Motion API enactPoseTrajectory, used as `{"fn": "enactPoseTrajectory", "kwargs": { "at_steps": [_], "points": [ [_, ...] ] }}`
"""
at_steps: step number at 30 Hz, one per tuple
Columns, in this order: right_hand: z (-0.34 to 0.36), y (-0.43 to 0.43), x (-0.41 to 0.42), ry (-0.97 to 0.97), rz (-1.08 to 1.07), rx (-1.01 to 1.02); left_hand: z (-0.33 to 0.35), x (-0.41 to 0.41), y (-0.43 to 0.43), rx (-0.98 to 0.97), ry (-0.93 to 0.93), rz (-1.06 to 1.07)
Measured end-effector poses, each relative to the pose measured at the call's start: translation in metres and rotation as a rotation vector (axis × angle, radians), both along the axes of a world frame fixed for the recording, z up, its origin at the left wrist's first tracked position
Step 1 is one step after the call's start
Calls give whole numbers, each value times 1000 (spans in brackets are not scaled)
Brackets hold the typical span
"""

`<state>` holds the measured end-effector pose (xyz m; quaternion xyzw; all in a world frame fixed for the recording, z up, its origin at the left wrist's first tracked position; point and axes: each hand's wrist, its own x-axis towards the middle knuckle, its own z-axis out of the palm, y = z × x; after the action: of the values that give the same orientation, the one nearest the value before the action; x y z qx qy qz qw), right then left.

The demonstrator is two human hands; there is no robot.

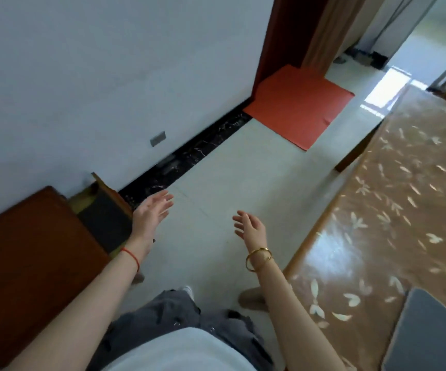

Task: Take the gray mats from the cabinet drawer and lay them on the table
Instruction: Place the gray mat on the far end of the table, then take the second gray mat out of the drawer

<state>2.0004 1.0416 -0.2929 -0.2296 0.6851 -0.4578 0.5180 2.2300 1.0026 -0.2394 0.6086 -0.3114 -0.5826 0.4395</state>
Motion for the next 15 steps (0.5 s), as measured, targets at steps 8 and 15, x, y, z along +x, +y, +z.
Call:
{"fn": "enactPoseTrajectory", "kwargs": {
  "at_steps": [8,15],
  "points": [
    [18,-75,92,-33,306,16,2,95,-23,12,24,295],
    [9,-150,142,-13,555,19,-6,135,-44,22,66,531]
  ]
}}
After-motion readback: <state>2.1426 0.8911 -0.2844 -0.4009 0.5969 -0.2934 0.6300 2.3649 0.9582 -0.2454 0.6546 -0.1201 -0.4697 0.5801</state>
